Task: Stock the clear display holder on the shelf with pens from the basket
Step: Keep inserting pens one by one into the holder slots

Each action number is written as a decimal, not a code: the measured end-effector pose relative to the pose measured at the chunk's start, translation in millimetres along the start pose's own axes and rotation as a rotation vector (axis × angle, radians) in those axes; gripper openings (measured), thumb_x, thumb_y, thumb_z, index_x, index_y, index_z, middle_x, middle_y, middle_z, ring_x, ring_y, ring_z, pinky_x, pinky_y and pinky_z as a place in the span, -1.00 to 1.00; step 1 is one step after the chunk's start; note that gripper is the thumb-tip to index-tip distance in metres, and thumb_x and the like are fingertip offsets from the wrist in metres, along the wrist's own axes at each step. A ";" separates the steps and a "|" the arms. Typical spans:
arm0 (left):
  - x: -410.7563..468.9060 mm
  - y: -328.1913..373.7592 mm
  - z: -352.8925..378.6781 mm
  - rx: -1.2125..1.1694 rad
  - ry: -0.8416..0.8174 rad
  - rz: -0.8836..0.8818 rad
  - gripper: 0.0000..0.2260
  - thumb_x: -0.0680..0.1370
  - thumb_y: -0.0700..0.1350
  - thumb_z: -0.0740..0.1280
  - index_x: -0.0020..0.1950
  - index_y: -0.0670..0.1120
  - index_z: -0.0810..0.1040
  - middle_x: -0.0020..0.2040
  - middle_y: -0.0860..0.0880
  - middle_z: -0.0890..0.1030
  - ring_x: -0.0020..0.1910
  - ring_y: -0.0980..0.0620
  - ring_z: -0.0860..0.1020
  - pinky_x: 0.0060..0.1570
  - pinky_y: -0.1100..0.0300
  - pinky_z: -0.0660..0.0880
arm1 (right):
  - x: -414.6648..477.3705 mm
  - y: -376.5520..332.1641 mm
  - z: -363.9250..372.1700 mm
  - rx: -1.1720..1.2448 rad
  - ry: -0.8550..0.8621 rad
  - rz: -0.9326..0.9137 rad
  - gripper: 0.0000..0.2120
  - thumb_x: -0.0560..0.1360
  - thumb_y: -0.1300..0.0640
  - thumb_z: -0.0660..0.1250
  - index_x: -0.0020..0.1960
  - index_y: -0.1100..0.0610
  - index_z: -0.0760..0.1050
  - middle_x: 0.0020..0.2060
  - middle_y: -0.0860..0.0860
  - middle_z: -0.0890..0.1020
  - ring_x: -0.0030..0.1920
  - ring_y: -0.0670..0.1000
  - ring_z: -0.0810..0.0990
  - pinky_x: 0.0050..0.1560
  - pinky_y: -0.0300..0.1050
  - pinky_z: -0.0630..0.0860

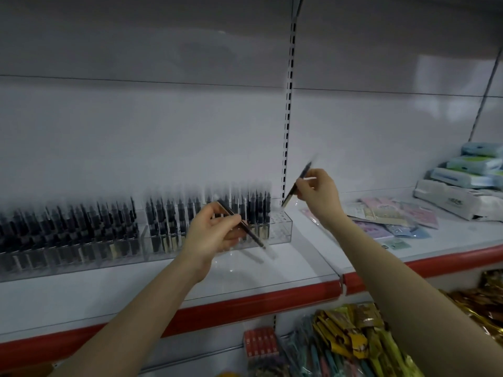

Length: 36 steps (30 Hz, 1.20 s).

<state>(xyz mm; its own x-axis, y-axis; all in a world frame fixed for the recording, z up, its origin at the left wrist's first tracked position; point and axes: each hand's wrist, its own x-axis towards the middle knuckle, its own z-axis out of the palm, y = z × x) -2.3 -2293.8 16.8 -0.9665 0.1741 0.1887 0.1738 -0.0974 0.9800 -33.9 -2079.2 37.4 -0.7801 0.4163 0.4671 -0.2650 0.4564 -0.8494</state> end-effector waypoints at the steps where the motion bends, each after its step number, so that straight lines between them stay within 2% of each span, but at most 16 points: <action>1: 2.3 -1.1 -0.4 -0.011 0.019 -0.001 -0.96 0.54 -0.25 0.30 -0.07 -0.16 0.45 -0.25 -0.05 0.66 -0.27 0.00 0.66 -0.14 0.09 0.61 | 4.7 -0.1 4.2 0.012 -0.018 0.007 -0.90 0.53 0.22 0.24 0.04 0.17 0.39 -0.06 0.17 0.62 -0.09 0.13 0.63 0.06 0.14 0.56; 3: 6.1 -3.1 -0.8 -0.038 0.049 -0.010 -0.94 0.55 -0.23 0.29 -0.11 -0.17 0.45 -0.26 -0.05 0.66 -0.30 0.00 0.66 -0.16 0.09 0.61 | 12.1 1.4 13.3 -0.011 -0.048 0.013 -0.92 0.52 0.23 0.24 0.01 0.17 0.40 -0.07 0.15 0.61 -0.05 0.14 0.62 0.06 0.14 0.56; 6: 10.7 -6.0 -1.1 -0.042 0.067 -0.021 -0.92 0.54 -0.21 0.30 -0.13 -0.18 0.45 -0.16 -0.14 0.63 -0.29 -0.03 0.65 -0.24 0.12 0.61 | 16.8 4.3 23.8 -0.037 -0.078 0.015 -0.89 0.52 0.23 0.23 0.05 0.19 0.41 -0.02 0.19 0.60 -0.03 0.17 0.60 0.08 0.13 0.54; 10: 12.1 -10.0 -1.9 -0.038 0.055 -0.019 -0.87 0.54 -0.23 0.31 -0.20 -0.16 0.44 -0.22 -0.13 0.61 -0.33 -0.02 0.65 -0.23 0.10 0.61 | 18.9 8.0 29.1 -0.093 -0.121 0.007 -0.80 0.54 0.24 0.21 0.15 0.27 0.41 0.00 0.19 0.59 -0.03 0.17 0.61 0.11 0.14 0.52; 13: 11.5 -11.9 -1.5 -0.029 0.050 -0.004 -0.96 0.54 -0.25 0.30 -0.05 -0.18 0.45 -0.21 -0.12 0.62 -0.34 -0.02 0.65 -0.22 0.08 0.61 | 18.7 9.0 27.8 -0.116 -0.160 0.006 -0.79 0.55 0.25 0.21 0.16 0.28 0.40 -0.07 0.17 0.60 -0.12 0.08 0.59 0.09 0.08 0.54; 16: 10.4 -12.2 -0.8 -0.047 0.061 0.008 -0.72 0.53 -0.26 0.31 0.20 -0.09 0.37 -0.13 -0.15 0.62 -0.35 -0.01 0.65 -0.30 0.15 0.62 | 17.8 8.9 28.5 -0.155 -0.212 0.001 -0.80 0.56 0.26 0.21 0.16 0.29 0.40 -0.21 0.07 0.56 -0.20 0.03 0.57 0.07 0.03 0.55; 20: 7.9 -12.1 -1.4 -0.071 0.058 0.022 -0.62 0.52 -0.27 0.32 0.26 0.02 0.32 -0.09 -0.17 0.61 -0.38 0.02 0.65 -0.35 0.21 0.60 | 18.5 8.8 30.8 -0.218 -0.298 0.009 -0.79 0.55 0.27 0.23 0.16 0.30 0.41 -0.10 0.22 0.61 -0.17 0.08 0.58 0.04 0.06 0.57; 22: 7.4 -12.5 -1.9 -0.084 0.063 0.020 -0.65 0.53 -0.26 0.31 0.25 0.00 0.34 -0.10 -0.18 0.62 -0.37 0.00 0.65 -0.37 0.21 0.59 | 18.7 12.0 32.6 -0.250 -0.341 0.034 -0.81 0.54 0.27 0.26 0.13 0.30 0.43 -0.07 0.24 0.63 -0.21 0.06 0.57 -0.05 0.03 0.57; 25: 6.1 -13.1 -3.1 -0.119 0.064 0.014 -0.75 0.55 -0.23 0.28 0.19 -0.02 0.38 -0.15 -0.18 0.64 -0.36 -0.03 0.66 -0.40 0.21 0.58 | 17.9 17.6 35.3 -0.337 -0.370 0.047 -0.88 0.53 0.26 0.28 0.05 0.28 0.47 -0.09 0.21 0.63 -0.22 0.03 0.53 -0.25 -0.17 0.49; 28: 5.1 -14.9 -5.2 -0.120 0.078 0.022 -0.87 0.58 -0.20 0.25 0.09 -0.02 0.41 -0.21 -0.16 0.64 -0.36 -0.04 0.66 -0.41 0.22 0.57 | 20.1 21.1 37.3 -0.352 -0.362 0.061 -0.84 0.52 0.23 0.30 0.06 0.28 0.49 -0.13 0.14 0.57 -0.15 0.06 0.50 -0.16 -0.12 0.46; 31: 6.4 -18.7 -7.4 -0.163 0.095 -0.007 -0.95 0.58 -0.20 0.24 0.02 -0.09 0.40 -0.23 -0.18 0.61 -0.35 -0.06 0.66 -0.40 0.19 0.58 | 20.4 21.5 37.2 -0.357 -0.371 0.078 -0.88 0.51 0.21 0.32 0.01 0.23 0.49 -0.07 0.15 0.56 -0.09 0.09 0.51 -0.02 -0.07 0.50; 33: 7.8 -19.4 -9.0 -0.255 0.112 -0.052 -0.96 0.58 -0.23 0.24 -0.03 -0.15 0.38 -0.20 -0.20 0.58 -0.32 -0.08 0.66 -0.33 0.13 0.62 | 17.4 22.2 33.3 -0.307 -0.358 0.094 -0.70 0.50 0.19 0.34 0.19 0.26 0.43 0.00 0.17 0.59 -0.01 0.13 0.56 0.11 -0.01 0.51; 34: 8.3 -18.9 -9.8 -0.314 0.118 -0.067 -0.95 0.58 -0.25 0.24 -0.07 -0.16 0.38 -0.19 -0.20 0.56 -0.31 -0.08 0.67 -0.31 0.12 0.63 | 13.7 21.9 29.7 -0.233 -0.305 0.114 -0.65 0.50 0.20 0.34 0.24 0.28 0.40 -0.01 0.17 0.60 0.00 0.14 0.57 0.11 0.02 0.52; 36: 8.1 -16.7 -10.3 -0.416 0.130 -0.066 -0.89 0.56 -0.29 0.24 -0.14 -0.16 0.38 -0.20 -0.17 0.56 -0.27 -0.07 0.68 -0.25 0.12 0.63 | 4.1 21.5 20.4 -0.020 -0.129 0.162 -0.72 0.52 0.26 0.29 0.19 0.34 0.44 -0.16 0.16 0.61 -0.14 0.10 0.59 -0.04 -0.04 0.57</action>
<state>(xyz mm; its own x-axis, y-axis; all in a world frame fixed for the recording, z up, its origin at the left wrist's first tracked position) -14.9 -2300.9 1.3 -0.9933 0.0712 0.0908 0.0456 -0.4810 0.8755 -54.3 -2083.7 16.1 -0.8779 0.3820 0.2887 -0.1203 0.4078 -0.9051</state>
